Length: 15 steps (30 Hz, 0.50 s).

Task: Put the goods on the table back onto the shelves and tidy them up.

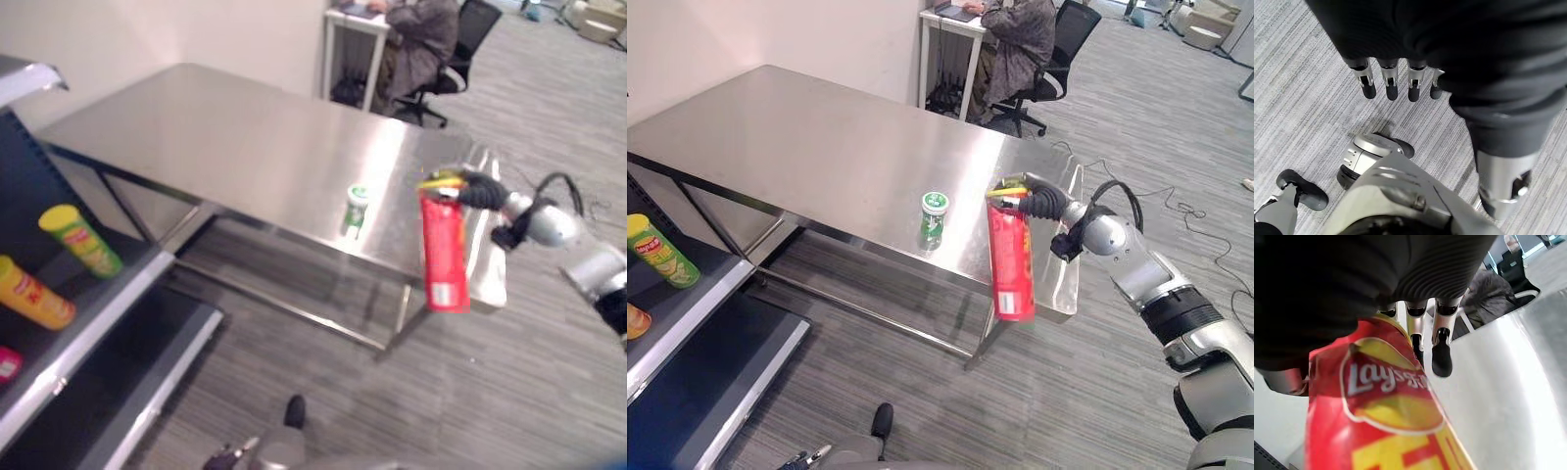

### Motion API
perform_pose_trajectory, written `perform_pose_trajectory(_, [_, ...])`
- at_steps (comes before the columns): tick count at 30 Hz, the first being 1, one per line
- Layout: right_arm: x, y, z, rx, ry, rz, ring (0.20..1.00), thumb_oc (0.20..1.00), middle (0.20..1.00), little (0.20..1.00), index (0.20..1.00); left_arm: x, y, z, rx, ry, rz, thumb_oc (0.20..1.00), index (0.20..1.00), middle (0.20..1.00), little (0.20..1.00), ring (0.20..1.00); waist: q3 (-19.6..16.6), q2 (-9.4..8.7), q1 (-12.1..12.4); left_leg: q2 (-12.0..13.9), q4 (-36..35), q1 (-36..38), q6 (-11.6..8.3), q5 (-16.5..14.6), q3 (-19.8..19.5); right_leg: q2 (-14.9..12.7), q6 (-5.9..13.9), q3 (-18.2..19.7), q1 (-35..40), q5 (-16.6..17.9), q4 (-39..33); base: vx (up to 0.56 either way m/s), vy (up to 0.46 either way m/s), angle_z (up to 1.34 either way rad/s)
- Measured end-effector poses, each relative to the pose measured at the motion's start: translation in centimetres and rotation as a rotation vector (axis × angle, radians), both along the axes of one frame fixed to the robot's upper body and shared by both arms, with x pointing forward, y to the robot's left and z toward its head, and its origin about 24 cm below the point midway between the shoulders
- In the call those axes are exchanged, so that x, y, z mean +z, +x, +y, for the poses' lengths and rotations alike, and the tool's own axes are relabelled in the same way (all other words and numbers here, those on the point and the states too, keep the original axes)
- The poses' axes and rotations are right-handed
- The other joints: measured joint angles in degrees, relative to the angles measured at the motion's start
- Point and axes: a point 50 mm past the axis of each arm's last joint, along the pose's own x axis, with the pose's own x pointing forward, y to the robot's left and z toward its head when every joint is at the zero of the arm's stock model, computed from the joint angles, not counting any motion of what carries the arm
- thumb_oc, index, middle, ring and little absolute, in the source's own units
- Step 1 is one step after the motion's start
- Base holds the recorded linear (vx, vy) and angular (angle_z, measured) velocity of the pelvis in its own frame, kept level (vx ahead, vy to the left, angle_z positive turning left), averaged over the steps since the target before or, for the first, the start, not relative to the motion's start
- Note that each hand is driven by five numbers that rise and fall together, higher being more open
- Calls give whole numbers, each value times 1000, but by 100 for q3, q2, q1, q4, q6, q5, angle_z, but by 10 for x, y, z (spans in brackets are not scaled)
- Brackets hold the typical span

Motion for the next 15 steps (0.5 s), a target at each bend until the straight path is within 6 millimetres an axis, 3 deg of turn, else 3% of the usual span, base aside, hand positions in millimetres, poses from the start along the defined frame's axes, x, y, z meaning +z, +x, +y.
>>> perform_pose_trajectory(10, [5,-1,-14,-89,7,-71,200,200,200,200,200,0,2,0,4,16,-5,1000,1000,1000,1000,1000,83,55,-64,5,-2,36,3,-3,6,-3,-1,11,44,0,0,0,0,0])
perform_pose_trajectory(15, [29,-8,-38,-246,41,-280,200,200,200,200,200,1,6,1,2,35,-13,1000,1000,1000,1000,1000,107,86,-60,-6,-3,37,12,-9,24,-19,-2,17,58,1,1,0,0,0])
